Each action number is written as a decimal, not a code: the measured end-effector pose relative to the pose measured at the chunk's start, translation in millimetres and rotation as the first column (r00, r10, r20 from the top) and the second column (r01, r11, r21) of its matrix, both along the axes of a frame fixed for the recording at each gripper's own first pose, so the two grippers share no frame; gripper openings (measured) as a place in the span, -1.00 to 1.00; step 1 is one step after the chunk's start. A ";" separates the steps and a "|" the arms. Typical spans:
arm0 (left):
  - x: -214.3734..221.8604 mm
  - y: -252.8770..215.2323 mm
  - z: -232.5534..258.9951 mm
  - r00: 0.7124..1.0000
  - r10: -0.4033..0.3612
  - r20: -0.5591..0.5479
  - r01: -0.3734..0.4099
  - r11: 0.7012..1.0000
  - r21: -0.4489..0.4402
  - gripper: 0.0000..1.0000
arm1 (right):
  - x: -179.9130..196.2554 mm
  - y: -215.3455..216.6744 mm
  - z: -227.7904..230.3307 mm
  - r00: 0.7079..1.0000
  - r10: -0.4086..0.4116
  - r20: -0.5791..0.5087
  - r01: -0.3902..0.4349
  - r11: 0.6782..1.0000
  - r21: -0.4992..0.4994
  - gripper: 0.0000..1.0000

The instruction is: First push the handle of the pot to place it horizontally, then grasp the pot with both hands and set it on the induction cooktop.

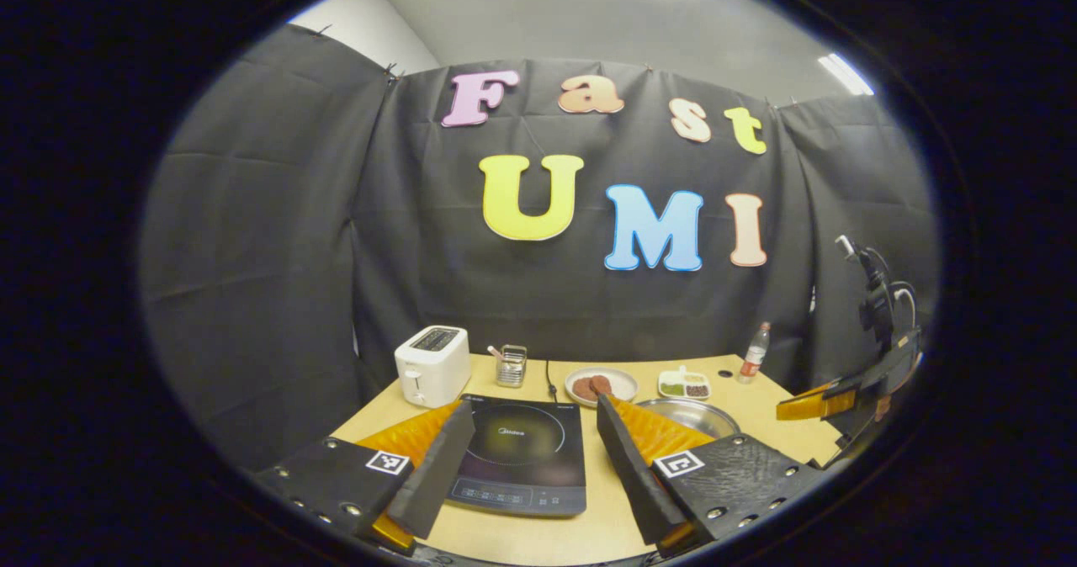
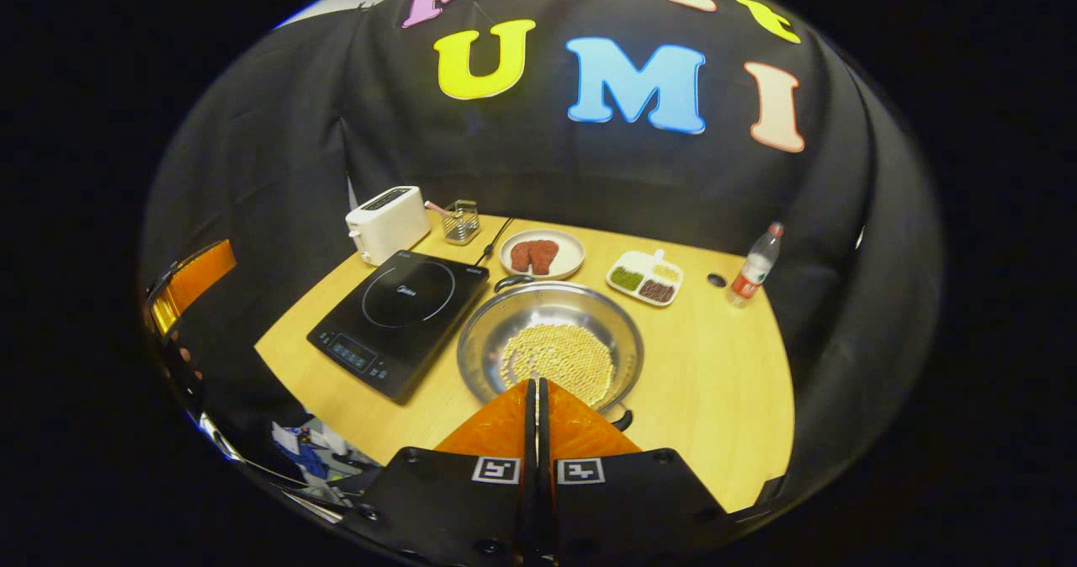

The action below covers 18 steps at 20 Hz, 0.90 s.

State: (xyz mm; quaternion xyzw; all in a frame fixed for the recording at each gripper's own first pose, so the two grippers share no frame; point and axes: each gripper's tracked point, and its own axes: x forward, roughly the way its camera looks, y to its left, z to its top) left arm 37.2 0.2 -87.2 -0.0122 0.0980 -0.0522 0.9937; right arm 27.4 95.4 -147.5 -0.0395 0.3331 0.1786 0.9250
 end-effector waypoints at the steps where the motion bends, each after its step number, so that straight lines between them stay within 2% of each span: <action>1: 0.4 -3.4 -1.9 1.000 0.009 -0.011 -0.009 1.000 0.005 0.79 | 3.0 -1.7 -13.2 0.999 -0.003 -0.040 0.003 1.000 0.014 -0.96; 2: 1.7 -5.2 -3.0 1.000 0.021 -0.023 -0.021 1.000 0.010 0.89 | 5.3 -4.0 -22.9 0.997 -0.004 -0.071 0.006 1.000 0.021 -0.95; 3: 3.3 -10.2 -5.1 0.999 0.033 -0.032 -0.033 0.999 0.016 0.79 | 5.6 -5.0 -34.6 0.995 0.005 -0.104 -0.002 1.000 0.028 -0.96; 5: 7.1 -19.2 -3.5 0.998 0.051 -0.035 -0.049 0.998 0.046 0.79 | 9.2 -10.0 -57.3 0.989 0.022 -0.148 -0.020 1.000 0.016 -0.96; 6: 8.9 -25.3 -3.6 0.998 0.055 -0.035 -0.053 0.997 0.060 0.69 | 10.0 -11.8 -67.2 0.984 0.034 -0.174 -0.033 0.999 0.013 -0.96; 7: 10.1 -31.4 -5.3 0.997 0.059 -0.043 -0.056 0.996 0.069 0.69 | 8.7 -12.6 -78.2 0.978 0.047 -0.203 -0.047 0.999 0.008 -0.96; 8: 10.7 -37.4 -8.8 0.996 0.066 -0.057 -0.062 0.996 0.071 0.79 | 9.3 -15.4 -87.8 0.972 0.059 -0.226 -0.061 0.998 -0.001 -0.96; 13: 8.8 -67.2 -21.3 0.990 0.094 -0.107 -0.089 0.995 0.048 0.79 | 14.6 -31.9 -133.4 0.941 0.103 -0.322 -0.122 0.992 -0.039 -0.98; 14: 7.9 -72.2 -24.8 0.988 0.099 -0.118 -0.094 0.994 0.051 0.69 | 16.8 -34.2 -140.7 0.935 0.109 -0.338 -0.130 0.991 -0.039 -0.96; 18: 8.2 -100.9 -24.8 0.988 0.083 -0.132 -0.082 0.997 0.011 0.69 | 21.9 -27.4 -161.8 0.913 0.138 -0.383 -0.161 0.987 -0.027 -0.96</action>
